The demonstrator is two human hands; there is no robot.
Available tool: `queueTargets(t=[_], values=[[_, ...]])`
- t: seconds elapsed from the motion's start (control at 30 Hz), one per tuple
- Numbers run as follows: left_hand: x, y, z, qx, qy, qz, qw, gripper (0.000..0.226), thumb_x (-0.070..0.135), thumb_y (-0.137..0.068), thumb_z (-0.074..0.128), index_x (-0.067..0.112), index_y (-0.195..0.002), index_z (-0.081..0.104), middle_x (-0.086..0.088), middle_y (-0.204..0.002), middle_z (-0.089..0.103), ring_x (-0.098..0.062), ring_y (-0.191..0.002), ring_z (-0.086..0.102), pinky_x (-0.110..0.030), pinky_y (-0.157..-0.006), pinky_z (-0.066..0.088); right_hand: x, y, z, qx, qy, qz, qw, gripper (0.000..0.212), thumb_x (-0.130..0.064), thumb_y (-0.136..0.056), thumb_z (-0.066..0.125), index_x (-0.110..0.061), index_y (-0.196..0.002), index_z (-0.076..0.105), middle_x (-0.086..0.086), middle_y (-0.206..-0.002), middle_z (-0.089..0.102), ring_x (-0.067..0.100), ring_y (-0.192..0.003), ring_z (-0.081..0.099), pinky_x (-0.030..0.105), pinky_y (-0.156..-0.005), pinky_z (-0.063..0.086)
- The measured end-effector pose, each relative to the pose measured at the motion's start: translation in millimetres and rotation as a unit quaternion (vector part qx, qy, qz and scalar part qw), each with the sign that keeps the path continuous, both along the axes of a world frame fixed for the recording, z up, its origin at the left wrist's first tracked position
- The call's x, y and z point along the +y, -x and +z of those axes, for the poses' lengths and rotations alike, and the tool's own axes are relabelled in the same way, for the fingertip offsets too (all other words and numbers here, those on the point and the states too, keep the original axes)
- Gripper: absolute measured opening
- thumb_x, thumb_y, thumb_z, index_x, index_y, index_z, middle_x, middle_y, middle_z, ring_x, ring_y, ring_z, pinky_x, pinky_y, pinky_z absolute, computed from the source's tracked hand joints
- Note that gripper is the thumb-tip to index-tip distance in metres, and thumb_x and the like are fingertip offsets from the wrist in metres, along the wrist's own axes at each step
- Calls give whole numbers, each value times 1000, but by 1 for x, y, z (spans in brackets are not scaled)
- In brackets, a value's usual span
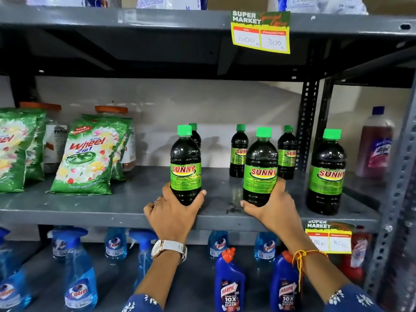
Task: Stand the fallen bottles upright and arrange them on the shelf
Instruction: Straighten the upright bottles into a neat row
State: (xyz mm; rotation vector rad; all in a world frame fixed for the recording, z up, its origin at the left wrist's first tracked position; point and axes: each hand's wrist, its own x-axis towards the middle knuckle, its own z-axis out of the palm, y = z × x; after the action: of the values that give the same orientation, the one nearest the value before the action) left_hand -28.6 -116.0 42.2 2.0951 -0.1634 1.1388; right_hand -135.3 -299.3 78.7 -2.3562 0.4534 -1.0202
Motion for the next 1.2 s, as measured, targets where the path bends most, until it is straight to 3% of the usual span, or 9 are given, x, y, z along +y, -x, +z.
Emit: queueTargets(t=[0.27,0.4,0.5,0.57,0.63,0.7,0.77,0.93,1.2], values=[[3,4,1,18,-3,-8,1000,83,81,-64,43,6,-100,53,-9,-67,66,-28,-67,63,-41,-79,35,-4,0,0,7,-4,23,1000,85,-54,-57,78,-14,-115,30,11,-108,61,30,-98,62,43,-81,55],[1,13,0,27,55,-5,998,103,80,-64,54,1,-128,40,-21,-121,56,-38,-111,52,-52,-95,32,-9,2,0,0,-32,76,997,94,-57,-56,77,-19,-124,25,7,-115,60,25,-104,61,43,-87,53],[-9,33,-4,-123,81,-12,989,90,66,-72,55,0,-130,38,-21,-134,44,-34,-122,40,-51,-99,28,-24,18,-2,-101,-95,129,982,100,-54,-63,75,-20,-138,19,0,-120,51,14,-108,53,32,-92,48],[-25,47,-4,-214,61,-57,973,77,60,-79,54,0,-125,40,-24,-127,49,-32,-119,42,-45,-98,31,-44,36,3,-210,-34,94,973,80,-55,-69,68,-16,-130,34,-2,-109,48,12,-96,51,28,-83,48],[-49,58,3,-225,33,-116,967,74,59,-82,52,0,-124,40,-24,-124,50,-32,-117,43,-44,-96,36,-77,52,11,-321,38,24,946,63,-53,-69,65,-11,-111,44,0,-98,42,16,-86,46,33,-73,45],[-74,65,12,-187,13,-160,969,78,59,-78,55,-2,-125,41,-22,-125,50,-31,-117,45,-44,-93,40,-108,65,20,-365,27,-14,930,62,-52,-66,67,-12,-107,42,1,-96,38,19,-86,43,32,-72,42],[-95,68,16,-128,10,-198,972,85,60,-73,59,-4,-127,41,-21,-128,49,-34,-116,47,-46,-91,42,-130,70,27,-316,-31,16,948,74,-52,-62,72,-12,-115,40,3,-100,42,17,-89,45,27,-75,40],[-124,72,17,19,-6,-181,983,105,64,-64,71,2,-139,30,-19,-126,53,-36,-110,54,-45,-84,46,-162,67,11,-19,-140,124,982,93,-42,-52,86,-19,-123,31,-4,-118,55,14,-110,52,27,-91,39],[-131,71,16,76,-59,-76,992,110,72,-61,66,5,-139,29,-24,-95,66,-41,-85,63,-44,-66,49,-163,67,5,28,-33,112,993,62,-41,-54,85,-28,-101,47,-8,-99,62,11,-94,58,28,-84,45]])
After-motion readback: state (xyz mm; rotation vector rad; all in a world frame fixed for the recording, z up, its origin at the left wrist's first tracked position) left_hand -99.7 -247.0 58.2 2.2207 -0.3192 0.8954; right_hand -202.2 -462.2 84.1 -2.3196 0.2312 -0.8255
